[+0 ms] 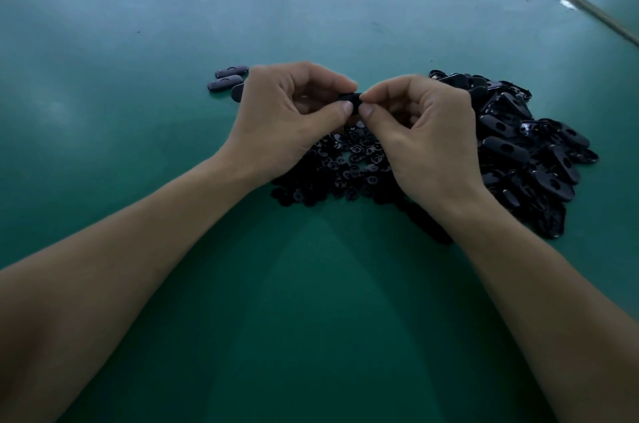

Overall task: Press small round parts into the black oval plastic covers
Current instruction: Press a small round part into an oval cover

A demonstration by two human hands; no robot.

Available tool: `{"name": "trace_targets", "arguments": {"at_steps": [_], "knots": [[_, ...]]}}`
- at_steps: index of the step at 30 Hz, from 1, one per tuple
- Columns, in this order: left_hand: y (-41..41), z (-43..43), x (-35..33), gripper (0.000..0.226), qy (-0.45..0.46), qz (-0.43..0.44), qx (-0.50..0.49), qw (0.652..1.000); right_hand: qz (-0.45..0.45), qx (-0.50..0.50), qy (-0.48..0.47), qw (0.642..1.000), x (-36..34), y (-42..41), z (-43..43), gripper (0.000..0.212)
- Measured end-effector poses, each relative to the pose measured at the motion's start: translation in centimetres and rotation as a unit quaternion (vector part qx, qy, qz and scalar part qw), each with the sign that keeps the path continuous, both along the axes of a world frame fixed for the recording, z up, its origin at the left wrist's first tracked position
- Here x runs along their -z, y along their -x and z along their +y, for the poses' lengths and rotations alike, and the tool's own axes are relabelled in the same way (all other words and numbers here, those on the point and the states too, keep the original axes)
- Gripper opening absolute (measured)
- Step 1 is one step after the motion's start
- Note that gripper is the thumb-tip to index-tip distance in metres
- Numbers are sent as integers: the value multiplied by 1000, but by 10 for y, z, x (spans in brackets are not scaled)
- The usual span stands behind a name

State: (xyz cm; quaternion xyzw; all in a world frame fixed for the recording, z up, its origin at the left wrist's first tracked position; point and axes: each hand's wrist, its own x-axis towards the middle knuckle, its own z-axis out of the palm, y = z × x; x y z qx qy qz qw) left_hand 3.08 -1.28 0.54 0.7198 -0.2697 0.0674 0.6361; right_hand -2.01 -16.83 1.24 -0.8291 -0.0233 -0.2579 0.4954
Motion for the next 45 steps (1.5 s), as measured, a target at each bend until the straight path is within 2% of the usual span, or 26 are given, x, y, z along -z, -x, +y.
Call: {"name": "trace_targets", "arguments": {"at_steps": [13,21,32,45], "knots": [[-2,-2,1,20,-4,-18,-23,1000,15,-21,-8,1000,-5,4,6,19],[-4,1,1,29,-16,-13,-2,1000,11,3,36,999,-3,4,1,23],[-5,1,2,29,-6,10,32,999,3,-7,4,1000,-3,1,-5,11],[-4,2,1,29,-20,-8,5,1000,26,11,133,991,-9,3,1,5]]}}
